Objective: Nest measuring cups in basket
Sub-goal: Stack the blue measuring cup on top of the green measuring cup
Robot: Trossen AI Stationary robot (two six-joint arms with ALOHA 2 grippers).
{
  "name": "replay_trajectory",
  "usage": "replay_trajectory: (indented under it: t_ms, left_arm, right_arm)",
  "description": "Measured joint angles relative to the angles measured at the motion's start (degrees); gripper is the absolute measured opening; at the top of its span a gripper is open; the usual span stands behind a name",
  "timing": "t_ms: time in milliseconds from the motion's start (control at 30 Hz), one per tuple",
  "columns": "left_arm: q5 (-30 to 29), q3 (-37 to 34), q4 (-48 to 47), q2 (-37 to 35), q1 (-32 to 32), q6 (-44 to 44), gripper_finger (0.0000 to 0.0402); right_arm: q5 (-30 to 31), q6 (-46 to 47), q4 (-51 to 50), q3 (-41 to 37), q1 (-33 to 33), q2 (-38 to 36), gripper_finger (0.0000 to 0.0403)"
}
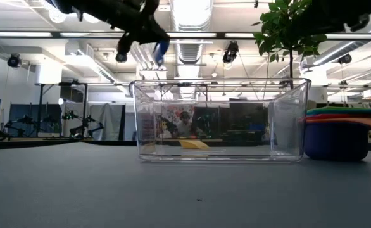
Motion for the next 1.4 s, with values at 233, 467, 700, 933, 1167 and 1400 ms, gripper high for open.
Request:
replay_trajectory:
  t_ms: [233,467,700,933,1167,1400]
  left_arm:
    - [-0.9,0.2,19.1,9.0,-4.3,0.9,0.0000]
    - [0.9,2.2,34.2,18.8,-5.8,1.3,0.0000]
    - [5.6,7.4,37.8,26.3,-6.1,0.4,0.0000]
    - [9.4,11.4,38.1,29.3,-6.4,0.5,0.0000]
    - [11.6,12.2,38.0,29.7,-6.4,0.9,0.0000]
    - [11.6,12.2,38.0,29.7,-6.4,1.4,0.0000]
  right_arm:
    - [3.1,-4.1,1.2,2.8,-1.5,0.0,0.0237]
    - [5.9,-6.4,1.9,3.7,-2.3,0.0,0.0237]
    - [5.5,-15.0,7.0,3.7,-5.7,0.0,0.0237]
    - [-2.7,-26.5,10.7,4.8,-8.7,0.0,0.0237]
    - [-19.4,-50.3,24.9,5.8,-9.6,-0.1,0.0237]
    - [-28.4,-69.4,42.6,4.6,-12.6,-0.5,0.0237]
